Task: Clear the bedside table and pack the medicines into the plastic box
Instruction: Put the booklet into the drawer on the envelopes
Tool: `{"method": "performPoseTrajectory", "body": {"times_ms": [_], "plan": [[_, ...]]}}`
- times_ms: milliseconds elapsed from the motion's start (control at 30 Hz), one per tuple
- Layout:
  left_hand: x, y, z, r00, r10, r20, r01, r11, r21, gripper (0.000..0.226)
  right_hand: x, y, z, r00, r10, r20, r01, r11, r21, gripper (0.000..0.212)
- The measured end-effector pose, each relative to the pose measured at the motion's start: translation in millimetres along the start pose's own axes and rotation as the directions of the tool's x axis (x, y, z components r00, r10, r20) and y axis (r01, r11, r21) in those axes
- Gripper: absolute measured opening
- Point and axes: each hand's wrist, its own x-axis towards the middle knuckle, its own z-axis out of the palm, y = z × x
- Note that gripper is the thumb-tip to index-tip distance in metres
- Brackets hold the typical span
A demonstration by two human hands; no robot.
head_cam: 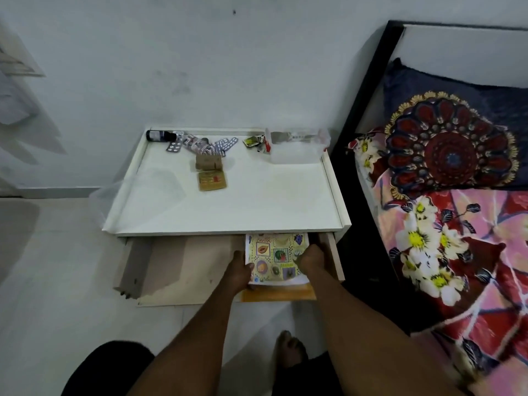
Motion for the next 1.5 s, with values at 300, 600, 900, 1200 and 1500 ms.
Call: {"method": "performPoseTrajectory", "body": {"times_ms": [300, 600, 900, 1200, 1500], "plan": [[59.3, -7.3, 5.4, 0.98, 0.197, -0.018, -0.148, 0.788, 0.597, 0.053, 33.8, 1.1, 15.3, 0.979, -0.179, -0.098, 0.139, 0.939, -0.316, 0.06], [9.5, 19.8, -27.7, 0.992, -0.012, 0.127, -0.093, 0.61, 0.787, 0.04, -21.2, -19.4, 1.6, 0.942, -0.328, 0.076, 0.333, 0.872, -0.36, 0.033], [-81.5, 92.8, -86.4, 0.94, -0.024, 0.341, -0.202, 0.765, 0.611, 0.031, -105.4, -59.0, -40.7, 0.786, -0.609, 0.103, 0.607, 0.731, -0.311, 0.011], [-38.0, 153.4, -128.2, 0.892, 0.451, -0.024, -0.412, 0.834, 0.368, 0.021, -65.3, -117.8, -91.3, 0.661, -0.727, -0.186, 0.688, 0.686, -0.237, 0.031], [122.7, 244.3, -111.1, 0.818, 0.479, -0.319, -0.467, 0.876, 0.117, 0.024, 102.6, -176.6, -137.8, 0.513, -0.251, -0.821, 0.499, 0.865, 0.047, 0.044]]}}
